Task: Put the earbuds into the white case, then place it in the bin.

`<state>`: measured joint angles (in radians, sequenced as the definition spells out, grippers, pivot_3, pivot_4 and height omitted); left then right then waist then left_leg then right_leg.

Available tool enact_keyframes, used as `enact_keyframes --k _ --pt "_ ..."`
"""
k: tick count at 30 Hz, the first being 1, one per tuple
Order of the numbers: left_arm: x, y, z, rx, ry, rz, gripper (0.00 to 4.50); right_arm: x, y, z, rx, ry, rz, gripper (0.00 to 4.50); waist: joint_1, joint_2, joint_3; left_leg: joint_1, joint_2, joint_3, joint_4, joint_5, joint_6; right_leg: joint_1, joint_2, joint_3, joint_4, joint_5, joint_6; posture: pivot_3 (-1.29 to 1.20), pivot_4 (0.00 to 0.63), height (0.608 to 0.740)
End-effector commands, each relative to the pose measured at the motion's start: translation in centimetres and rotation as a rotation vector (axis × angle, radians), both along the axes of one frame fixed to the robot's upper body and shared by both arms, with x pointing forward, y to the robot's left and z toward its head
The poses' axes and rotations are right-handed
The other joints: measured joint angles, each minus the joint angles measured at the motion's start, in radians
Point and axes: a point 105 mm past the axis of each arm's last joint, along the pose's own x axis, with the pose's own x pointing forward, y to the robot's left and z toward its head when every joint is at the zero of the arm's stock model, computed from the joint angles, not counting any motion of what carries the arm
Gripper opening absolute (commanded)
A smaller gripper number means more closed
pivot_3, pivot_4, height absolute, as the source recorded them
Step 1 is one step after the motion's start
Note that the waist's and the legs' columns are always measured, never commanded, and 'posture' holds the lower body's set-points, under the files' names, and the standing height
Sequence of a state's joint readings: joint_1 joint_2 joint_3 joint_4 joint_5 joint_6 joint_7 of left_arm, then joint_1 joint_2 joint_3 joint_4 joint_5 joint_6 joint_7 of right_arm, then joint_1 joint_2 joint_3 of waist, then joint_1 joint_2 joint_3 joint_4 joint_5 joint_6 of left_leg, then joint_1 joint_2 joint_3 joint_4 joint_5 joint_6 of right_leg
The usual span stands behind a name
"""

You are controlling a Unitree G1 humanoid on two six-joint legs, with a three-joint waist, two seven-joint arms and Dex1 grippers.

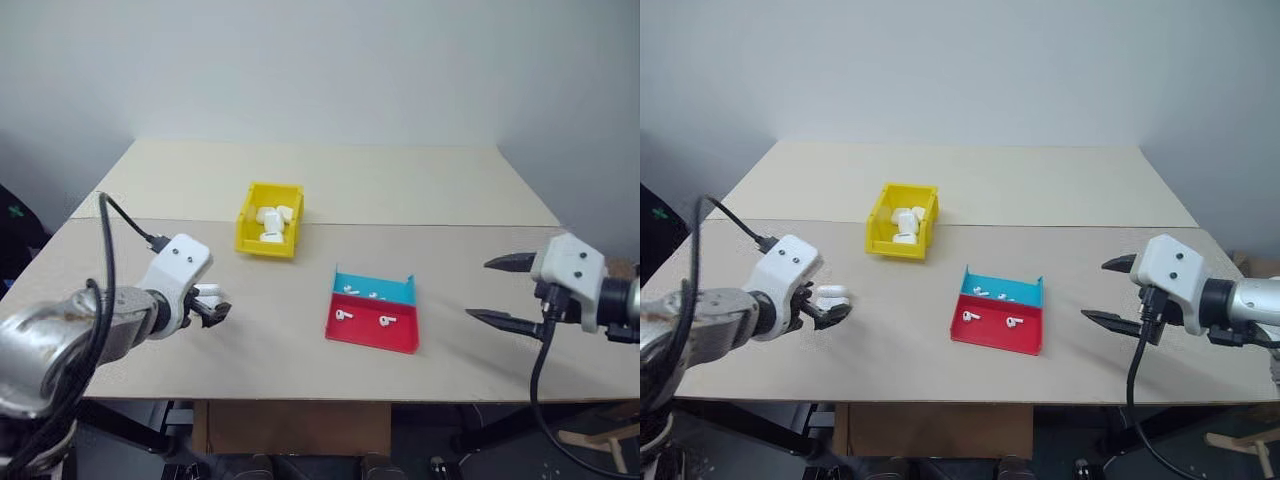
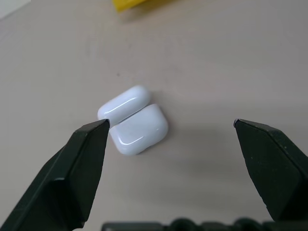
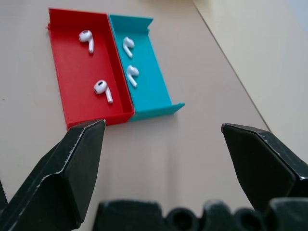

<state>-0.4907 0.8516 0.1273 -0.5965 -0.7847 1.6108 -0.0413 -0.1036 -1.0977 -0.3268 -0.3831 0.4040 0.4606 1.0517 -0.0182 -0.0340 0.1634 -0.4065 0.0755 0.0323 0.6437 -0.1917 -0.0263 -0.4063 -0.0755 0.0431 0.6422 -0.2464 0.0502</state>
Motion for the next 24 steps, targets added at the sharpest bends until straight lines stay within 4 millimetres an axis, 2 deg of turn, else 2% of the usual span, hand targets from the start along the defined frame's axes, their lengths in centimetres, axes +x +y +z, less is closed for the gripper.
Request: enact_keyframes --k 1,4,8,14,17,21,24 --pt "0.7 -0.2 0.1 -0.016 -0.006 0.043 4.50 0.4 0.8 1.3 0.016 -0.052 -0.005 4.49 0.001 0.000 0.000 0.000 0.000 0.000 0.000 0.000 0.000 0.000 0.000 0.000 0.000 0.001 -0.002 0.00 0.150 0.740" --pt "1.8 -0.4 -0.2 -0.062 0.017 0.107 4.50 0.3 1.5 1.3 0.043 -0.040 -0.002 4.49 0.005 -0.001 0.000 0.000 -0.001 0.000 0.000 0.000 0.000 0.000 -0.001 0.000 0.000 0.003 -0.005 0.00 0.150 0.740" --pt "2.1 -0.4 0.0 -0.087 0.057 0.137 4.50 0.0 1.6 0.6 0.041 -0.007 -0.016 4.49 0.007 -0.002 0.001 -0.001 -0.001 -0.001 0.000 0.000 0.000 0.000 -0.001 -0.001 -0.001 0.004 -0.006 0.00 0.150 0.740" --pt "1.8 1.1 0.5 -0.018 0.069 0.231 4.50 -0.6 1.6 0.0 0.035 0.018 -0.028 4.49 0.006 -0.002 0.001 -0.001 -0.001 0.000 -0.001 -0.001 0.000 0.000 -0.002 0.000 -0.001 0.003 -0.006 0.00 0.150 0.740" --pt "1.3 0.9 0.7 -0.041 0.089 0.272 4.50 -0.7 1.5 -0.3 0.041 0.027 -0.041 4.49 0.007 -0.002 0.001 0.000 -0.001 -0.001 -0.001 -0.001 0.000 0.000 -0.002 0.000 0.000 0.004 -0.006 0.00 0.150 0.740" --pt "0.9 1.1 -0.3 -0.048 0.140 0.361 4.50 -0.8 1.4 -0.8 0.034 0.029 -0.051 4.49 0.015 -0.002 0.001 -0.001 -0.002 0.000 -0.001 -0.001 -0.001 0.000 -0.002 0.000 -0.001 0.004 -0.006 0.00 0.150 0.740" --pt "1.5 1.1 -0.9 -0.103 0.141 0.443 4.50 -0.8 1.3 -1.1 0.019 0.034 -0.066 4.49 0.026 -0.002 0.001 -0.001 -0.002 0.000 -0.001 -0.001 -0.001 0.000 -0.002 0.000 -0.001 0.004 -0.006 0.00 0.150 0.740"
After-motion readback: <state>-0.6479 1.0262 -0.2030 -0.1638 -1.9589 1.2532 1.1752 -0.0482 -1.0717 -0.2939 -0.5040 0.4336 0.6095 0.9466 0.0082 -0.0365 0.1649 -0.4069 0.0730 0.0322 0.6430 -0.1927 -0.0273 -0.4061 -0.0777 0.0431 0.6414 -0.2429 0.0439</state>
